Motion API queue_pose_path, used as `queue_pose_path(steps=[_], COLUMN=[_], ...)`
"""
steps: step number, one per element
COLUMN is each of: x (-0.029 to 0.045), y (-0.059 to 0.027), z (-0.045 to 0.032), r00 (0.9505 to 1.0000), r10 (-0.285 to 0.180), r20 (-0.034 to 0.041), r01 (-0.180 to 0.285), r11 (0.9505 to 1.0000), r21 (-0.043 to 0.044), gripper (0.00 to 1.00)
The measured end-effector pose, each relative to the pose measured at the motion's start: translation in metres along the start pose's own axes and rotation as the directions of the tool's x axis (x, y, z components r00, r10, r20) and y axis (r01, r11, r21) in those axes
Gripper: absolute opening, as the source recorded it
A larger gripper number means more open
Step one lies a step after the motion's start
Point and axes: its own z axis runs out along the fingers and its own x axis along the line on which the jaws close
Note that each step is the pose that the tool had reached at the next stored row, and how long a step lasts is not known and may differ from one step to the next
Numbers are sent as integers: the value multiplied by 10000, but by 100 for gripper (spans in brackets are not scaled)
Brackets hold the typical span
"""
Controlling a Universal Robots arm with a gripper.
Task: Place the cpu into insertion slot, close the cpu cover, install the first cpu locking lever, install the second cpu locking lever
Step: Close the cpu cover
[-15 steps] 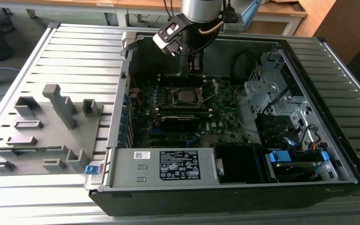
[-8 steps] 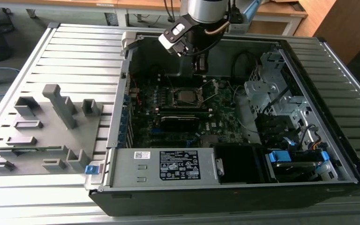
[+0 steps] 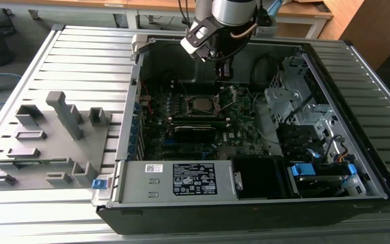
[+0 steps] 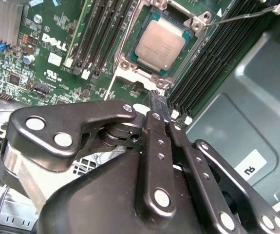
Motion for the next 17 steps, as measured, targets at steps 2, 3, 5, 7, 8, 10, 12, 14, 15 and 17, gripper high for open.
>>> queue_pose_path(steps=[2,3,5,7,8,10,12,14,15,17], x=[0,1,0,1,1,2,3,3,3,3], y=[0,0,1,12,22,49,77,87,87,87], z=[1,1,1,2,3,4,6,6,6,6], r00=[10000,10000,10000,10000,10000,10000,10000,10000,10000,10000], r10=[2,1,1,-1,0,0,1,0,1,1], r20=[-1,-1,-2,-2,-2,-2,-1,-1,-1,-1], r01=[-2,-1,-1,1,0,0,-1,0,-1,-1], r11=[10000,10000,10000,10000,10000,10000,10000,10000,10000,10000], r21=[-1,-1,-1,-1,-1,0,0,-1,0,-1], gripper=[10,10,10,10,10,10,10,10,10,10])
